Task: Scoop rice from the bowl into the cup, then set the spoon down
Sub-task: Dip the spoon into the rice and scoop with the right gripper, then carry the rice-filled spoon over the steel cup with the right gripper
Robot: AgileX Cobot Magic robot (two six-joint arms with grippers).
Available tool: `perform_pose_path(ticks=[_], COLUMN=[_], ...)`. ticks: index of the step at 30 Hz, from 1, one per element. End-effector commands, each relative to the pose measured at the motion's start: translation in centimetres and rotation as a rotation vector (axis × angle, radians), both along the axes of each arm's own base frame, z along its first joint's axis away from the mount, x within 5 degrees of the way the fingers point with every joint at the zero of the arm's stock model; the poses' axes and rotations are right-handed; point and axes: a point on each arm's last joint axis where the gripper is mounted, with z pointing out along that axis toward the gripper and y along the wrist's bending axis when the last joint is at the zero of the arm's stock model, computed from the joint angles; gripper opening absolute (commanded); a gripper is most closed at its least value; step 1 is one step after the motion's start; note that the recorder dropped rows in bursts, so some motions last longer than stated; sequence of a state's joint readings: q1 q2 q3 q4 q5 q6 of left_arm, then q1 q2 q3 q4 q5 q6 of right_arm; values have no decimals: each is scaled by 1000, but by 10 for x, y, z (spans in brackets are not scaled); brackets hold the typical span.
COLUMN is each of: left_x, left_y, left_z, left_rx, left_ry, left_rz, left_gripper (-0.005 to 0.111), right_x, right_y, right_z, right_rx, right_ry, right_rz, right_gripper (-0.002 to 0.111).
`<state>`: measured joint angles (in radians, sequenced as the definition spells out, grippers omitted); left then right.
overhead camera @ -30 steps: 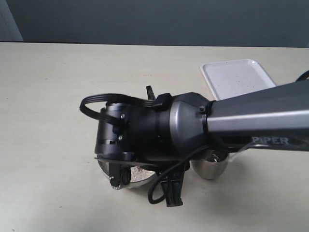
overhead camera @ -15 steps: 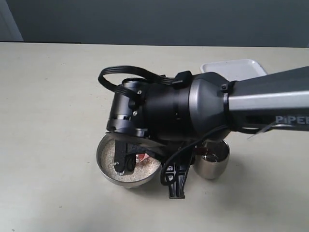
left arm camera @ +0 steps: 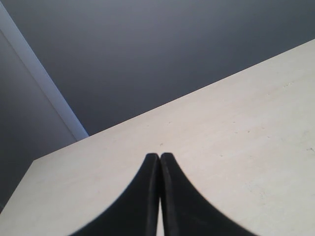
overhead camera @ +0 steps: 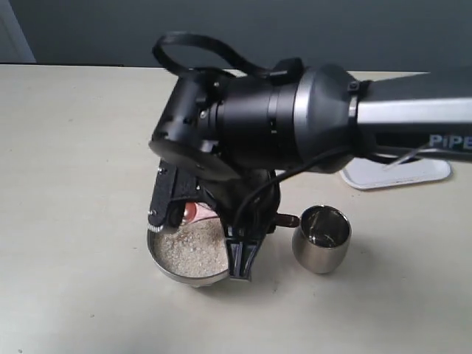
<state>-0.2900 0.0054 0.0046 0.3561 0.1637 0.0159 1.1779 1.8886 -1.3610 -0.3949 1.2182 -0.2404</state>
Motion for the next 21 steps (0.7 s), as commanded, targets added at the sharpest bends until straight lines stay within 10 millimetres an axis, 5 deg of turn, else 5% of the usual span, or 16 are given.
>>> perform_pose_path(ticks=[1,11,21], left_x=[-1,-1,-1], left_y=[0,0,0], left_z=[2,2,2], left_rx=[-12,-12,-12], left_ry=[-14,-14,-14], left_rz=[-2,-2,-2], left_gripper=[0,0,0], right_x=[6,10,27], right_y=[2,-8,-63], right_z=[14,30,46], right_rx=[78,162,201], right_ry=[78,148,152], right_rz=[-19,-74,-216], right_gripper=[-1,-1,-1])
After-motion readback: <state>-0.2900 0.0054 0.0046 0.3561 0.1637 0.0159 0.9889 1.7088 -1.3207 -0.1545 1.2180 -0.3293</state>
